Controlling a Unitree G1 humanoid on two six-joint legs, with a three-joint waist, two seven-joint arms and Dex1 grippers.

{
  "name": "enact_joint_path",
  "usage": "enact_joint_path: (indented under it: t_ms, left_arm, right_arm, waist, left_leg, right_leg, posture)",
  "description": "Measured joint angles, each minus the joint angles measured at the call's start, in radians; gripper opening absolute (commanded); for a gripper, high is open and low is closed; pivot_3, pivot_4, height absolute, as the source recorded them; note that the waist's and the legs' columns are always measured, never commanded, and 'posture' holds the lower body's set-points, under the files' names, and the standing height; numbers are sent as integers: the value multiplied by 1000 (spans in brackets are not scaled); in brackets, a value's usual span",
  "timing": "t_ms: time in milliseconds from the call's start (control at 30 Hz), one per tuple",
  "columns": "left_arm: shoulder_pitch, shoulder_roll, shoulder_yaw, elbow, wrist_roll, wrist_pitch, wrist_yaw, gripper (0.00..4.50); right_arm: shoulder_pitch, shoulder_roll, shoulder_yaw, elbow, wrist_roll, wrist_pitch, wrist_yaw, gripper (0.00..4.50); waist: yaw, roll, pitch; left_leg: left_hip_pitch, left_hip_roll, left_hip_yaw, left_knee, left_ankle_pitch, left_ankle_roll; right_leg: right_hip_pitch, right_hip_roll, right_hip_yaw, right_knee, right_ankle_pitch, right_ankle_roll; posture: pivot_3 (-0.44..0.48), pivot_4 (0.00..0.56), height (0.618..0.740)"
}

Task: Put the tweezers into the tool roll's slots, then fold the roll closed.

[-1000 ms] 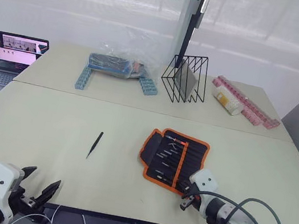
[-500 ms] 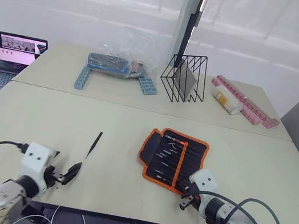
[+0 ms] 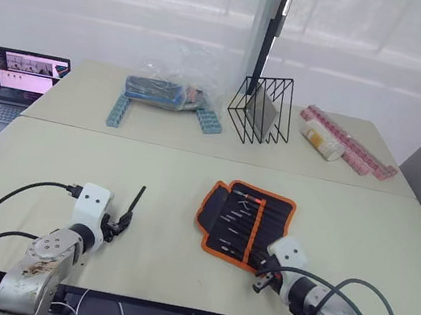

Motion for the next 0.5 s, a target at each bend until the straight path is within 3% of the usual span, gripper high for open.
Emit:
enact_joint_path:
  t_ms: [233,500]
  left_arm:
    - [-52,-6,-33,54,8,-21,3,53]
    - [-55,-1,-42,62,5,-41,-8,53]
  right_arm:
    - [0,0,-2,-2,0,0,-8,0]
    - [-1,1,-2,-3,1,3,-10,0]
  waist:
    - [1,3,-2]
    - [-1,4,-2]
  left_leg:
    - [0,0,0,0,0,0]
    - [-1,0,-1,-1,0,0]
  right_leg:
    - [1,-1,0,-1,0,0]
    - [0,-3,2,-2,0,0]
  posture:
    - [0,150,725]
    - [0,150,725]
